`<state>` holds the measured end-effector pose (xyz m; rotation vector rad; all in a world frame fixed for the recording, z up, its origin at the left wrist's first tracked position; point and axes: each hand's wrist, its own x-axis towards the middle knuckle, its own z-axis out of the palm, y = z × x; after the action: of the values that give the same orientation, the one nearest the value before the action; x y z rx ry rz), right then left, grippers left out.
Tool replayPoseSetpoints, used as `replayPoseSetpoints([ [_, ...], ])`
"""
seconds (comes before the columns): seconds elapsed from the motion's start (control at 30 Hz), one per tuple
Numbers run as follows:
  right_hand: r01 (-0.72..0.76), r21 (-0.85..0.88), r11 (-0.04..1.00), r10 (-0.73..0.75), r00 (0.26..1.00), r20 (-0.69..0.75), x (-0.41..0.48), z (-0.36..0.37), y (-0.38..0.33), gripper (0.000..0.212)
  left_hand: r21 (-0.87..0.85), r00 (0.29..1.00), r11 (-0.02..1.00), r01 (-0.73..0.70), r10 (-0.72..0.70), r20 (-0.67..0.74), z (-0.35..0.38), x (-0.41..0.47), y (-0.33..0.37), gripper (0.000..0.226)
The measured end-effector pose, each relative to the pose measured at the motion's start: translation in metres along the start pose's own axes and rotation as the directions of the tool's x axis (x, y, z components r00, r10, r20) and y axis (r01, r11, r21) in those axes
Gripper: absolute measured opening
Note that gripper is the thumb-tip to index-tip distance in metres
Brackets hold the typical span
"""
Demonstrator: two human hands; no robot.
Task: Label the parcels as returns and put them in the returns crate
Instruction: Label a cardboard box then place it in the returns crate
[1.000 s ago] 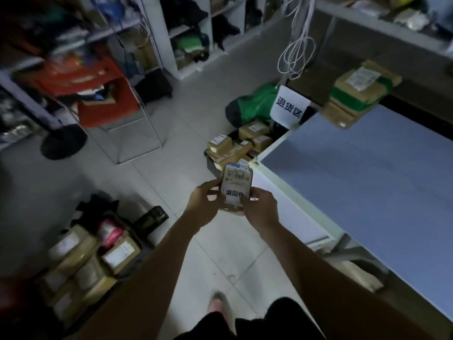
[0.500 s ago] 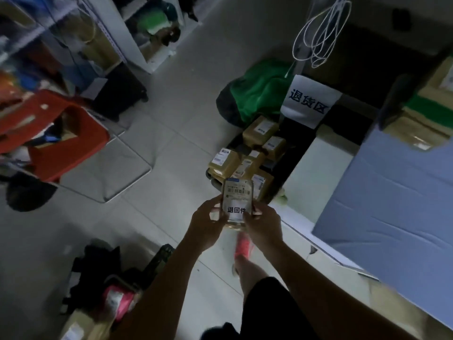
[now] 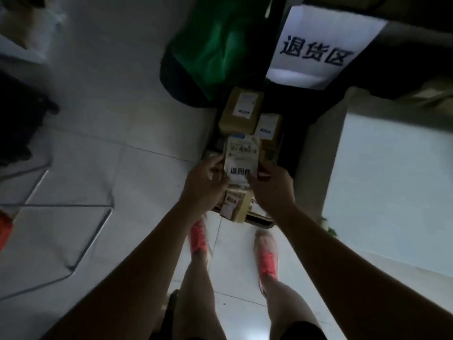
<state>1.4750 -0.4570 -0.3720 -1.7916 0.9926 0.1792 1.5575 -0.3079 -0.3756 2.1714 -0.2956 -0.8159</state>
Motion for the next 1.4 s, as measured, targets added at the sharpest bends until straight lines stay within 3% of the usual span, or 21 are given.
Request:
replayPoseSetpoints([
  [0.13, -0.012, -0.032, 0.999, 0.011, 0.999, -0.049, 0.087, 0.059, 0.021, 0.031, 0.011, 0.998, 1.000, 0.026, -0.027, 0.065, 0.003, 0.093, -0.055, 0.057],
  [0.23, -0.046, -0.063, 0.997, 0.042, 0.997, -0.069, 0.139, 0.104, 0.043, 0.029, -0.049, 0.988, 0.995, 0.089, -0.082, 0.129, 0.009, 0.147, -0.092, 0.054],
  [0.37, -0.106, -0.124, 0.987, 0.095, 0.992, -0.085, 0.190, 0.139, 0.066, 0.018, 0.008, 0.986, 0.997, 0.080, -0.080, 0.146, 0.028, 0.200, -0.131, 0.044],
  [0.47, -0.150, -0.168, 0.974, 0.136, 0.986, -0.095, 0.206, 0.150, 0.078, 0.018, -0.034, 0.978, 0.987, 0.160, -0.154, 0.143, 0.048, 0.216, -0.151, 0.053],
  [0.6, -0.152, -0.148, 0.977, 0.135, 0.983, -0.124, 0.211, 0.159, 0.086, 0.037, -0.066, 0.969, 0.971, 0.228, -0.219, 0.118, 0.066, 0.215, -0.168, 0.043],
  [0.73, -0.126, -0.160, 0.979, 0.117, 0.991, -0.060, 0.209, 0.158, 0.089, 0.043, -0.068, 0.960, 0.964, 0.258, -0.248, 0.133, 0.059, 0.216, -0.170, 0.047],
  [0.83, -0.048, -0.255, 0.966, 0.033, 0.997, -0.063, 0.198, 0.138, 0.082, 0.046, 0.037, 0.965, 0.980, 0.196, -0.199, 0.168, 0.039, 0.204, -0.156, 0.056],
  [0.9, 0.017, -0.413, 0.911, -0.046, 0.997, -0.060, 0.183, 0.116, 0.074, 0.046, 0.243, 0.987, 0.968, 0.059, -0.092, 0.129, 0.024, 0.195, -0.142, 0.057],
  [1.03, 0.126, -0.737, 0.664, -0.117, 0.991, 0.065, 0.138, 0.064, 0.047, 0.045, 0.623, 0.979, 0.755, -0.204, 0.136, 0.155, -0.005, 0.165, -0.093, 0.029],
  [1.1, 0.134, -0.795, 0.592, -0.134, 0.989, 0.067, 0.107, 0.036, 0.027, 0.050, 0.735, 0.961, 0.619, -0.277, 0.196, 0.197, -0.018, 0.140, -0.057, 0.032],
  [1.23, 0.121, -0.829, 0.546, -0.168, 0.985, 0.033, 0.039, -0.022, -0.026, 0.048, 0.814, 0.951, 0.500, -0.297, 0.236, 0.202, -0.048, 0.071, 0.027, 0.038],
  [1.4, 0.102, -0.870, 0.483, -0.168, 0.986, 0.022, -0.067, -0.103, -0.081, 0.046, 0.839, 0.960, 0.474, -0.265, 0.215, 0.182, -0.082, -0.029, 0.115, 0.043],
])
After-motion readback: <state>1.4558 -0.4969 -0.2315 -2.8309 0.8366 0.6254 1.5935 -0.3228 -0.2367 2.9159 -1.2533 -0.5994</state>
